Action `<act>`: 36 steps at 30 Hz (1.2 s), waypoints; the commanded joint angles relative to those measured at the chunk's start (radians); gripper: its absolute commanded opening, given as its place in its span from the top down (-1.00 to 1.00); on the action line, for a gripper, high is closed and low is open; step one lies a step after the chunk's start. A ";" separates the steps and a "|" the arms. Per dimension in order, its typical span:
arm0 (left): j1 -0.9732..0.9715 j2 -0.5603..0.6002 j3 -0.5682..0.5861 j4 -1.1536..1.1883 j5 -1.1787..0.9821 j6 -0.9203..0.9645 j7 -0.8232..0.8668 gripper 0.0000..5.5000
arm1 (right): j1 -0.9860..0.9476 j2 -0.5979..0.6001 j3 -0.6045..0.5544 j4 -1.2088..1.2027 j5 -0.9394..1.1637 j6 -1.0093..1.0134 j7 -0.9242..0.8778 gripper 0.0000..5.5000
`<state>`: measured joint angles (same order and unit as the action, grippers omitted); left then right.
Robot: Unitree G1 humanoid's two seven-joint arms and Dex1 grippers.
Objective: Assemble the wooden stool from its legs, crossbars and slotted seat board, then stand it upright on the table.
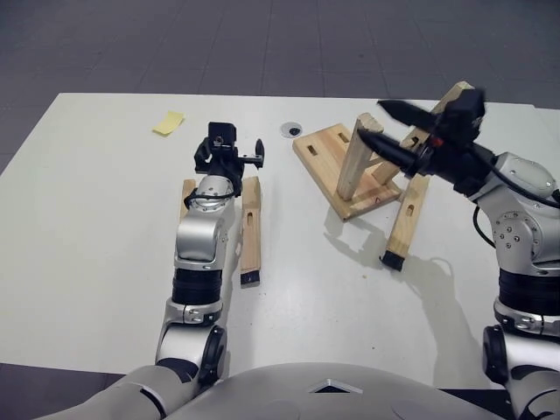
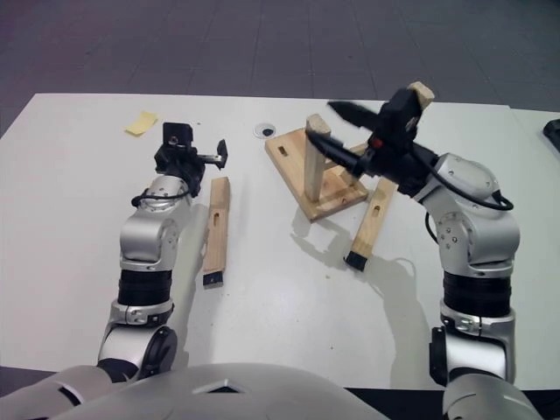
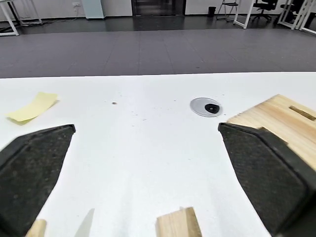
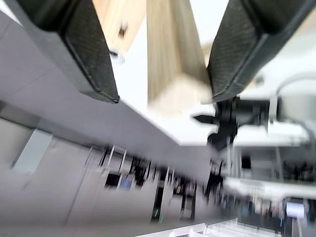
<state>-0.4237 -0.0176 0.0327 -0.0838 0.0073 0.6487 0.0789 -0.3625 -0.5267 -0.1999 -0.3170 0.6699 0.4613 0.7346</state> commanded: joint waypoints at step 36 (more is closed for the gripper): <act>-0.042 0.007 0.150 0.035 -0.005 -0.114 0.192 -0.96 | 0.020 0.307 0.252 0.123 -0.329 0.100 -0.514 -0.95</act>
<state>-0.4704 -0.0160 0.1876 -0.0231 -0.0023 0.5216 0.2644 -0.3408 -0.2141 0.0676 -0.1927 0.3538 0.5133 0.2443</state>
